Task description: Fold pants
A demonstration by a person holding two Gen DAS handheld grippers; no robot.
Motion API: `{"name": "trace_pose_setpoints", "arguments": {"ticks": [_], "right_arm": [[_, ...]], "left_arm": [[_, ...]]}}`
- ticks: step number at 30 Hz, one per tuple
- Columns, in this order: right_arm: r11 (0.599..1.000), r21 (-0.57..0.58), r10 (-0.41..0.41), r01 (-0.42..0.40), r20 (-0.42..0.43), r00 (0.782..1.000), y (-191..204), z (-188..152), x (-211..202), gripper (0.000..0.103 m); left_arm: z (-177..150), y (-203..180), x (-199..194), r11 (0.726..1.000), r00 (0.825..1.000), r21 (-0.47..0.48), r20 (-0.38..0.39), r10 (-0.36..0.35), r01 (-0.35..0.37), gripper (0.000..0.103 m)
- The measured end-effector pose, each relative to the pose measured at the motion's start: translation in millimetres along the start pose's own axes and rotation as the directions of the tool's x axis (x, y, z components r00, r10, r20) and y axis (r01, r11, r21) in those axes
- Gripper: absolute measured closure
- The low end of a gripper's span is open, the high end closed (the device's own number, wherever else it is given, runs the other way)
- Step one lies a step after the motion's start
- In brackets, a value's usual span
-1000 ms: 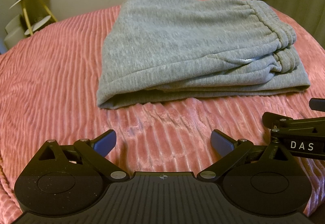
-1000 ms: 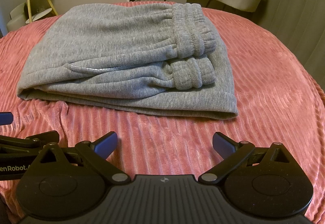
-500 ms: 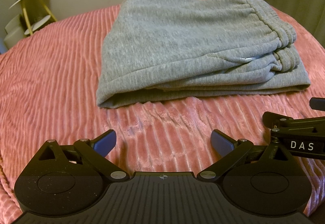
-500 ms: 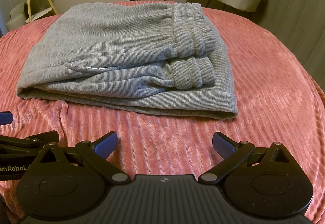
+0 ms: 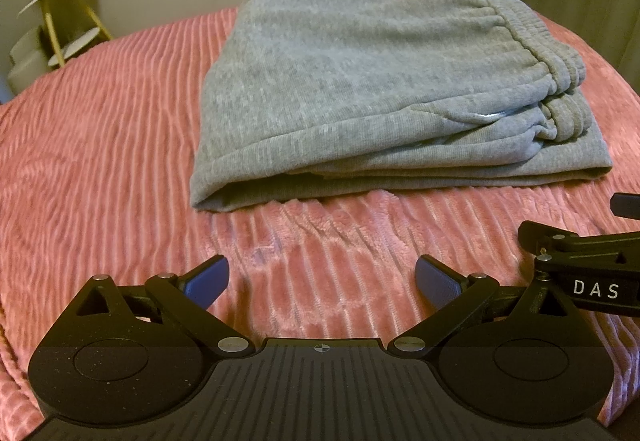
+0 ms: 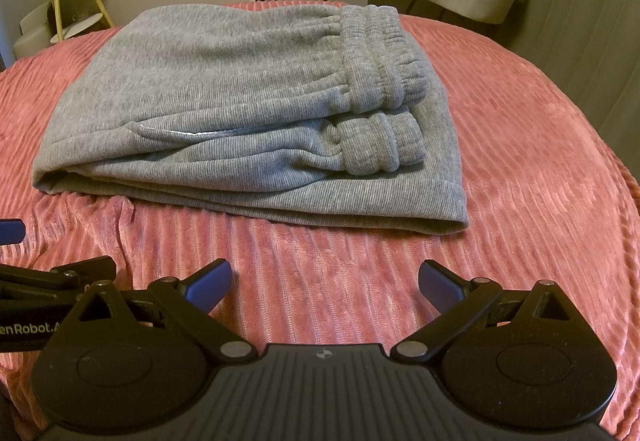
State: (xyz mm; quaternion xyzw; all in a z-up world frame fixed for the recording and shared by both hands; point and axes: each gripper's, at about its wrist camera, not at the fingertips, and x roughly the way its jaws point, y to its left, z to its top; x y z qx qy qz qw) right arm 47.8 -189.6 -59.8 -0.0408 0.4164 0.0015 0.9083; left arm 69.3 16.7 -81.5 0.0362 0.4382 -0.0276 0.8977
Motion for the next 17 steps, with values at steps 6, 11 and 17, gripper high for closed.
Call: {"name": "trace_pose_setpoints", "arguments": {"ticks": [6, 11, 17], "right_arm": [[1.000, 0.028, 0.000, -0.002, 0.064, 0.998, -11, 0, -17, 0.003], [0.967, 0.251, 0.004, -0.030, 0.104, 0.995, -60, -3, -41, 0.003], [0.770, 0.615, 0.094, -0.169, 0.153, 0.984, -137, -30, -66, 0.003]], "left_arm": [[3, 18, -9, 0.998, 0.998, -0.061, 0.050, 0.036, -0.033, 0.001], [1, 79, -20, 0.943, 0.997, -0.332, 0.061, 0.051, -0.028, 0.001], [-19, 151, -30, 0.787, 0.998, -0.617, 0.054, 0.011, 0.025, 0.001]]}}
